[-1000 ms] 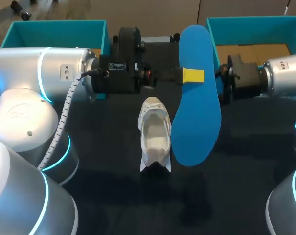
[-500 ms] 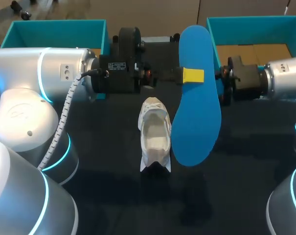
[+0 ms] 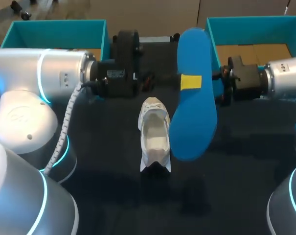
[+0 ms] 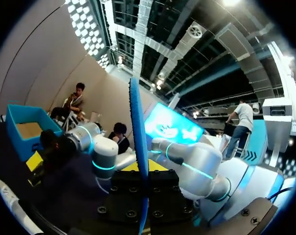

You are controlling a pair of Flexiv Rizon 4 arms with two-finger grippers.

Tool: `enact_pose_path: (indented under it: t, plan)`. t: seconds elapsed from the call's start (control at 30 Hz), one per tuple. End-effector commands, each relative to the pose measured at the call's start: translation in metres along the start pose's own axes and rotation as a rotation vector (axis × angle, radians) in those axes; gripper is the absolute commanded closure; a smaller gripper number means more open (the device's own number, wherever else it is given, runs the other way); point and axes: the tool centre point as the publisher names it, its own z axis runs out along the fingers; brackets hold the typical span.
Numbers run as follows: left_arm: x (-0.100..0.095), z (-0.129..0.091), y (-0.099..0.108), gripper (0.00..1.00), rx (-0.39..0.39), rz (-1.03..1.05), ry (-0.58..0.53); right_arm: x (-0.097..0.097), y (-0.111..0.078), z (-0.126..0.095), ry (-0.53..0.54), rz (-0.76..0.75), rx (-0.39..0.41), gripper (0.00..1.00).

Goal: Take the shoe out of the shoebox, open the shoe tongue, remove and reinsert the insole, then place the shoe into the shoebox

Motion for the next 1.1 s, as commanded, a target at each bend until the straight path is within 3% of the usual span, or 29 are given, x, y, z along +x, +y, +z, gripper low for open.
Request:
enact_pose_path:
  t: [0.03,0.27,0.6,0.8,1.1]
  plan:
    - [-0.003,-0.028,0.019,1.0,-0.007,0.122,0.022,0.0,0.0,0.001,-0.002,0.001,-0.001,0.0]
    - [-0.007,-0.047,0.031,1.0,-0.031,0.279,0.018,0.0,0.0,0.001,-0.002,0.001,-0.001,0.0]
    - [-0.032,-0.08,0.033,1.0,-0.031,0.518,-0.012,0.0,0.0,0.001,-0.002,0.001,-0.001,0.0]
    - [-0.049,-0.088,0.022,1.0,-0.007,0.667,-0.059,0.0,0.0,0.001,-0.002,0.001,-0.001,0.0]
    - [-0.064,-0.093,0.016,1.0,-0.081,0.907,-0.031,0.0,0.0,0.001,-0.002,0.001,-0.001,0.0]
